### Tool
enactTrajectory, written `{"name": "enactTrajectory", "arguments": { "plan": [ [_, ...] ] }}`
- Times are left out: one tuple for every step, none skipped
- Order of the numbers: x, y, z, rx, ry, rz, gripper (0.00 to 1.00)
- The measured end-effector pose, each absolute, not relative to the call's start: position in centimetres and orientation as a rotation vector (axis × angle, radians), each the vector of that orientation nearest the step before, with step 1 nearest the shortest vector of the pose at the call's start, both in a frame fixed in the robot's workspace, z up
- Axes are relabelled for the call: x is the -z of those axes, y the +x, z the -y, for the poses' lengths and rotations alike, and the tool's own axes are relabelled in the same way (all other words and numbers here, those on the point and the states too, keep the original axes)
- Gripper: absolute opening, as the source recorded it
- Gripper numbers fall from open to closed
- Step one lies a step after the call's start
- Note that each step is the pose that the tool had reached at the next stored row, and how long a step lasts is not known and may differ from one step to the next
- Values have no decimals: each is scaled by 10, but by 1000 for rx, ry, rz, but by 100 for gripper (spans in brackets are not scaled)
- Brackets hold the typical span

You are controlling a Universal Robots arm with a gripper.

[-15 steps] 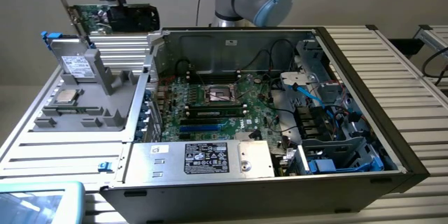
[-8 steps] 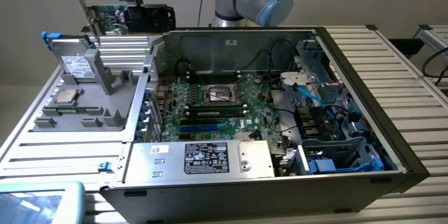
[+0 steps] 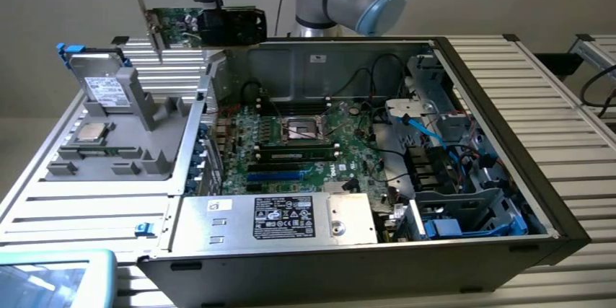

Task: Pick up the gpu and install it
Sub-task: 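Pick up the gpu and move the gpu toward the slot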

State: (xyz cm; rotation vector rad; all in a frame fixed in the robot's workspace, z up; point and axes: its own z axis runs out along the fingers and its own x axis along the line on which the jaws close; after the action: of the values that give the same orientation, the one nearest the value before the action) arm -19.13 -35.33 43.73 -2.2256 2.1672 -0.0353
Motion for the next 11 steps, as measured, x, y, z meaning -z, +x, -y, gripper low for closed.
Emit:
{"name": "enactTrajectory", "arguments": {
  "plan": [
    [-437, -187, 354, 35, -2226, -2167, 27],
    [-437, -182, 354, 35, -2226, -2167, 27],
    [-437, -178, 354, 35, -2226, -2167, 27],
    [-437, -173, 354, 35, -2226, -2167, 27],
    [-437, -169, 355, 35, -2226, -2167, 27],
    [-437, -164, 355, 35, -2226, -2167, 27],
    [-437, -160, 355, 35, -2226, -2167, 27],
    [-437, -155, 355, 35, -2226, -2167, 27],
    [-437, -150, 356, 35, -2226, -2167, 27],
    [-437, -146, 356, 35, -2226, -2167, 27],
    [-437, -142, 356, 35, -2226, -2167, 27]
  ]
}}
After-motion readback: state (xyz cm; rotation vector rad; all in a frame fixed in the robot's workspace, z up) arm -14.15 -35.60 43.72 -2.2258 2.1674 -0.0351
